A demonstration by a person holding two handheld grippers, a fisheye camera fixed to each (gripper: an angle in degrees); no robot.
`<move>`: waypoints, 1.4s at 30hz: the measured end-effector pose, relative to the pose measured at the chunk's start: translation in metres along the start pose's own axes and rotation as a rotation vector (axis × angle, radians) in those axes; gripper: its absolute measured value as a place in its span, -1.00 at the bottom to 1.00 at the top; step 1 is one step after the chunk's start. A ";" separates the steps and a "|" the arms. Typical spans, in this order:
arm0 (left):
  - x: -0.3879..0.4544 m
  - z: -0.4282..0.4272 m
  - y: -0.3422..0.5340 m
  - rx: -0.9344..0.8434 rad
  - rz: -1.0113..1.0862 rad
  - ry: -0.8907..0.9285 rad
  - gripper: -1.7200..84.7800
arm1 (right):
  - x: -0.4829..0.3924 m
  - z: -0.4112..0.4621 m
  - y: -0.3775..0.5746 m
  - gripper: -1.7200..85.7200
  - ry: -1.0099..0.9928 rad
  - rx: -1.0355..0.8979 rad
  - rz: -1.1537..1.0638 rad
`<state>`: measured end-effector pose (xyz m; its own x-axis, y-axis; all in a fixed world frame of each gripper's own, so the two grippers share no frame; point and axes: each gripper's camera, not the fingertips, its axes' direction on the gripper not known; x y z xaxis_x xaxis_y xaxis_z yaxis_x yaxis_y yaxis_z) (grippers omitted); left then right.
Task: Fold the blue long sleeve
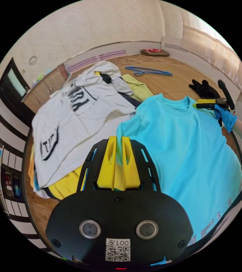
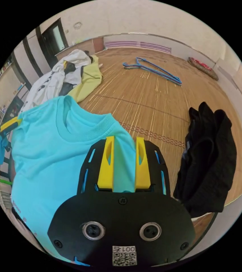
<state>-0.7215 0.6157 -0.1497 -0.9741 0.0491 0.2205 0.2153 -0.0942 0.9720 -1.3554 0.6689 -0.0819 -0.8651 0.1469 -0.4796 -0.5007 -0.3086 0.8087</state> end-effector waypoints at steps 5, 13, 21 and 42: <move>0.006 -0.053 0.023 0.080 0.005 -0.094 -0.98 | -0.039 -0.009 0.003 -0.90 0.157 0.025 -0.137; 0.005 -0.122 0.028 0.186 -0.064 -0.179 -1.00 | -0.076 -0.112 -0.017 -0.95 0.244 0.287 -0.114; -0.017 -0.091 0.014 0.075 -0.131 -0.184 -0.99 | -0.092 -0.079 -0.057 -0.95 0.170 0.171 -0.180; 0.012 -0.095 0.010 0.044 -0.063 -0.039 -1.00 | 0.044 -0.059 0.147 -0.81 0.065 -0.048 0.047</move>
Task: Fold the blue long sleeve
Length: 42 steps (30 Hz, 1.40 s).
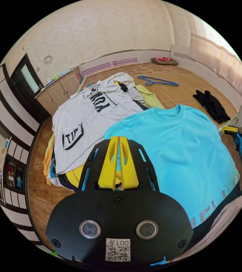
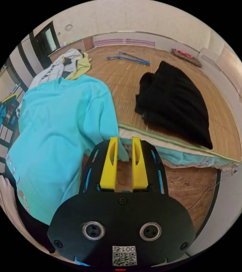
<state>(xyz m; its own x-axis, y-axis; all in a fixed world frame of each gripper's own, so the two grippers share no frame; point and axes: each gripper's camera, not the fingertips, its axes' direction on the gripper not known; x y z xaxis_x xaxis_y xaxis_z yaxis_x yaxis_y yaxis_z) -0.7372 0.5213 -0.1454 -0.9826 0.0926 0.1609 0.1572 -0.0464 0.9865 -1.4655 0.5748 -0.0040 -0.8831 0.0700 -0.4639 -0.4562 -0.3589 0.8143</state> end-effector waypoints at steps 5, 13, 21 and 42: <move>0.036 -0.002 -0.026 0.006 0.062 0.082 -0.99 | 0.005 0.036 0.016 -0.73 -0.039 -0.053 0.021; 0.097 -0.002 -0.052 -0.012 0.168 0.121 -0.98 | 0.020 0.067 0.009 -0.76 -0.026 -0.091 0.081; 0.135 0.005 -0.072 -0.006 0.186 0.224 -0.98 | 0.025 0.062 0.024 -0.91 -0.101 -0.046 0.140; 0.166 0.034 -0.097 -0.047 0.270 0.345 -0.97 | 0.007 -0.100 0.042 -0.94 -0.118 0.146 -0.023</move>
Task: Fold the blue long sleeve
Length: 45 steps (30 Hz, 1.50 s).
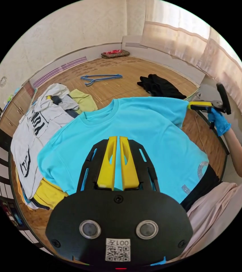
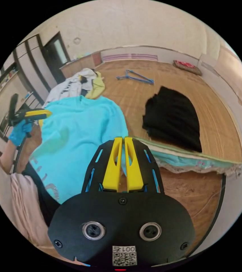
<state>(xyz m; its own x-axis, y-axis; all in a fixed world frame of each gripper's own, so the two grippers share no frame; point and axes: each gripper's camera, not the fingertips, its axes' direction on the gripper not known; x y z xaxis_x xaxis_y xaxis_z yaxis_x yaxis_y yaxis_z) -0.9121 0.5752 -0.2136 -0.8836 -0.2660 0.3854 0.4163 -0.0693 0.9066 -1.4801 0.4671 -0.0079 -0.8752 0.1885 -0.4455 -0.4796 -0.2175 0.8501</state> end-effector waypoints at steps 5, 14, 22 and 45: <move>0.023 0.008 -0.016 0.053 0.100 0.062 -0.96 | -0.077 -0.016 -0.039 -0.94 -0.144 -0.014 -0.294; 0.032 0.034 -0.034 0.095 0.297 0.187 -0.91 | -0.152 0.084 -0.023 -0.93 -0.237 -0.223 -0.398; 0.037 0.106 -0.062 -0.031 0.247 0.276 -0.88 | -0.135 0.087 0.023 -0.89 -0.283 -0.249 -0.290; 0.040 0.116 -0.048 -0.059 0.115 0.142 -1.00 | 0.113 0.075 0.173 -0.60 -0.558 0.079 0.624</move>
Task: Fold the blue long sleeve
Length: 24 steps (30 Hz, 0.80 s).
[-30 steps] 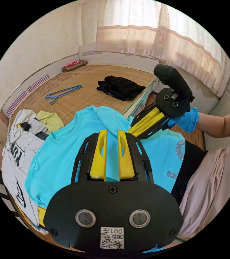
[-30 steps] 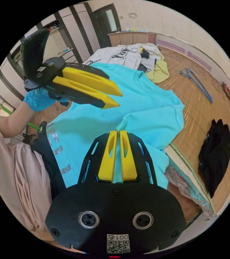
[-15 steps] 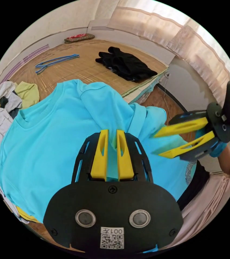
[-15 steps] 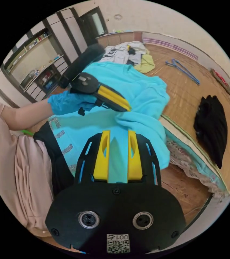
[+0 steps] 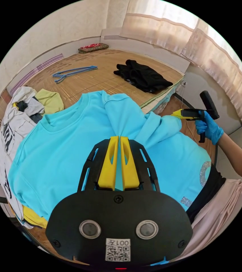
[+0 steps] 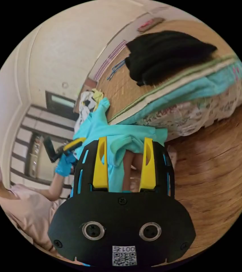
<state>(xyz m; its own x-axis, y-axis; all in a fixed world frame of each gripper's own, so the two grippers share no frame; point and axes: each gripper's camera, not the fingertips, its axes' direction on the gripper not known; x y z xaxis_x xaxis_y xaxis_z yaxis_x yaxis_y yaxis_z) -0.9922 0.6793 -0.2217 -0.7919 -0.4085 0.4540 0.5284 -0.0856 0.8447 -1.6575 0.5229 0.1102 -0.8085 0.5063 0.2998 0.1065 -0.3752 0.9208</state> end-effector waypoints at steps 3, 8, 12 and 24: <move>0.005 0.003 0.007 -0.029 0.013 -0.013 -1.00 | 0.020 0.007 0.014 -0.63 -0.083 -0.036 0.072; 0.017 0.003 0.014 -0.048 0.042 -0.035 -0.99 | 0.004 0.008 0.025 -0.79 -0.156 -0.002 -0.001; 0.020 -0.003 0.018 -0.049 0.042 -0.037 -0.99 | -0.033 0.005 0.021 -0.89 -0.103 0.052 -0.137; -0.004 -0.053 0.060 -0.026 -0.298 0.217 -0.96 | -0.238 0.057 0.076 -0.94 -0.056 -0.395 -1.017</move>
<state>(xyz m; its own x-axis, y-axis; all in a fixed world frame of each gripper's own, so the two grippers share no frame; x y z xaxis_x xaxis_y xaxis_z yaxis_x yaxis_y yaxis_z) -0.9411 0.6277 -0.1874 -0.8304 -0.5451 0.1158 0.2938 -0.2517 0.9221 -1.4241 0.4178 0.1232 -0.3846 0.7518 -0.5356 -0.7979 0.0209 0.6024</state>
